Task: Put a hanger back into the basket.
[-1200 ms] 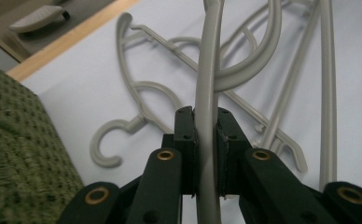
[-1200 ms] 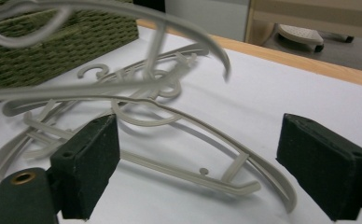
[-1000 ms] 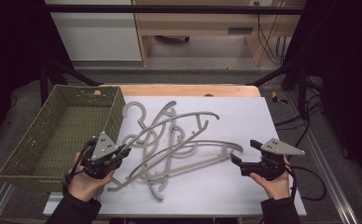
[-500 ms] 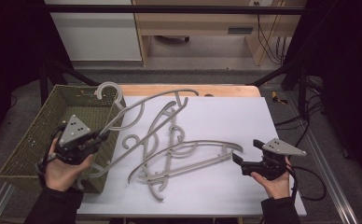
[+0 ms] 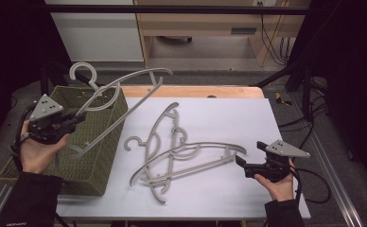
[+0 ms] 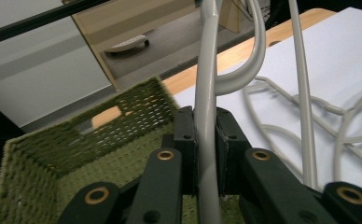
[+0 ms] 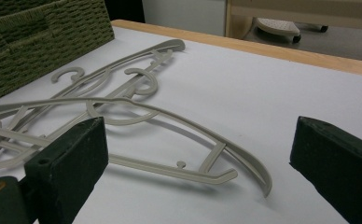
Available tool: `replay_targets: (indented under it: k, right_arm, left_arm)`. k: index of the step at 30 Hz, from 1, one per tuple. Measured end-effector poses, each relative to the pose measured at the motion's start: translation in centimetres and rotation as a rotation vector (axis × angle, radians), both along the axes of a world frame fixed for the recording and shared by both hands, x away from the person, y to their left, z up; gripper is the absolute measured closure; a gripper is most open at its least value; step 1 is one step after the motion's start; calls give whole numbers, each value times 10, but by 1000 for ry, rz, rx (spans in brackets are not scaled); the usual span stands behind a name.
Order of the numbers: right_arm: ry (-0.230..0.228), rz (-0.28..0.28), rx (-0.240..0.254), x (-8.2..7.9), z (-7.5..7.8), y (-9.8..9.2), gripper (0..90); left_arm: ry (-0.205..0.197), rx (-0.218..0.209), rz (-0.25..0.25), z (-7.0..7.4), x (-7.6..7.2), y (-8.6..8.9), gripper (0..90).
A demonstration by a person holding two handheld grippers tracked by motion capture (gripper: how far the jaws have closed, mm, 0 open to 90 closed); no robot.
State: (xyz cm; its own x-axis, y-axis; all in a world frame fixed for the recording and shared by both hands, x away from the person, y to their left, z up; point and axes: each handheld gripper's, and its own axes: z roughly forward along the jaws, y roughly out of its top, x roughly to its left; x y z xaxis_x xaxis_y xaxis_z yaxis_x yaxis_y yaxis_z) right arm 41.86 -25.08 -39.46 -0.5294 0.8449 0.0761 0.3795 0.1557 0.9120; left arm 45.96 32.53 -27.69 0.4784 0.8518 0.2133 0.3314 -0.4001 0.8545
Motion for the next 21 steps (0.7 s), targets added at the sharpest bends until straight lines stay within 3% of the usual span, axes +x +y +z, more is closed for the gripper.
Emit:
replay_targets:
  k: [13,21]
  right_arm:
    - [12,-2,0,0,-1,1,45]
    - [10,0,-6,1,-1,1,45]
  left_arm:
    - [41,16,57,-18,13,58,811]
    - [53,1,97,-27,11,92,812]
